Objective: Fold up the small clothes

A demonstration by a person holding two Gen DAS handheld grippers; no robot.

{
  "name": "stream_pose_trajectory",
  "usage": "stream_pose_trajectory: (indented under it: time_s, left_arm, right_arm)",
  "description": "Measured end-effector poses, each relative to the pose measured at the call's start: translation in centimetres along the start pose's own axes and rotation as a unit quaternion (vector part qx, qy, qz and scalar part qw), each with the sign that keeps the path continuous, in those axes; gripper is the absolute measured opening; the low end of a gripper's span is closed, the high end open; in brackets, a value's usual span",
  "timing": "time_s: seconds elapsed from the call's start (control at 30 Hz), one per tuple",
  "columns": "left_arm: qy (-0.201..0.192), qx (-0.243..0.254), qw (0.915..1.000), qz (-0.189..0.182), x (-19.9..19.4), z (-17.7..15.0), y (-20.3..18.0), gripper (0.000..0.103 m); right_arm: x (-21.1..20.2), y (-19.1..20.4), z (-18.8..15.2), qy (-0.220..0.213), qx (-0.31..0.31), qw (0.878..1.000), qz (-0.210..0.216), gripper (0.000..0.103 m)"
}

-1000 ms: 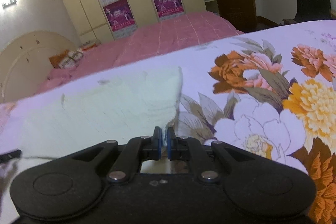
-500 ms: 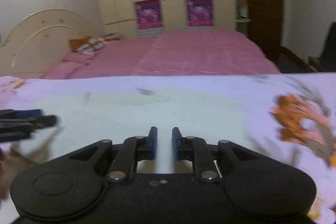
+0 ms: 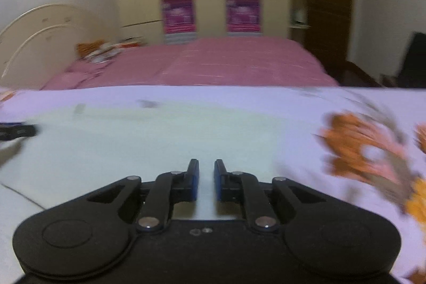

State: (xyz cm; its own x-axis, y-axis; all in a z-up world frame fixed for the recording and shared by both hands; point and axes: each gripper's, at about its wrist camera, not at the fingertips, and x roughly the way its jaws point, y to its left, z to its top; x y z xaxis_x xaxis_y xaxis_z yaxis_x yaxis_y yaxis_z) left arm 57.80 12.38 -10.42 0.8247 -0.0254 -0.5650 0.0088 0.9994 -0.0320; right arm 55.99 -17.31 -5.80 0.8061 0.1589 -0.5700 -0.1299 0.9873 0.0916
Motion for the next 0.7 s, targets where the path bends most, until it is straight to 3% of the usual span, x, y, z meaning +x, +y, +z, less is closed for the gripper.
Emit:
stream_pose_trajectory:
  time_s: [0.07, 0.17, 0.27, 0.33, 0.43, 0.53, 0.7]
  left_arm:
    - [-0.008, -0.008, 0.9999, 0.013, -1.0, 0.1, -0.4, 0.062]
    - [-0.04, 0.011, 0.9988, -0.025, -4.2, -0.6, -3.0, 0.062]
    - [-0.033, 0.047, 0.9968, -0.056, -5.4, -1.8, -7.4, 0.062]
    - [-0.032, 0.065, 0.9949, -0.07, -5.5, -2.6, -10.4, 0.062]
    - [-0.018, 0.084, 0.9946, -0.057, -5.0, -3.3, -12.9, 0.062]
    - [-0.002, 0.055, 0.9979, -0.036, -5.4, -4.1, -11.3, 0.062]
    - [0.001, 0.023, 0.9997, -0.007, -6.4, -4.6, -6.7, 0.062]
  right_arm:
    - [-0.4, -1.1, -0.5, 0.0, 0.005, 1.0, 0.009, 0.012]
    - [-2.1, -0.6, -0.1, -0.018, -0.003, 1.0, 0.004, 0.024]
    - [-3.8, 0.6, -0.7, -0.025, 0.011, 0.999, 0.036, 0.024]
    - [-3.7, 2.6, -1.2, -0.015, -0.012, 0.998, 0.057, 0.023]
    - [-3.4, 5.8, -2.5, -0.002, -0.052, 0.996, 0.072, 0.022]
    - [-3.7, 6.8, -3.2, 0.004, -0.088, 0.995, 0.05, 0.023]
    - [-5.3, 0.8, -3.2, 0.002, -0.038, 0.999, -0.016, 0.016]
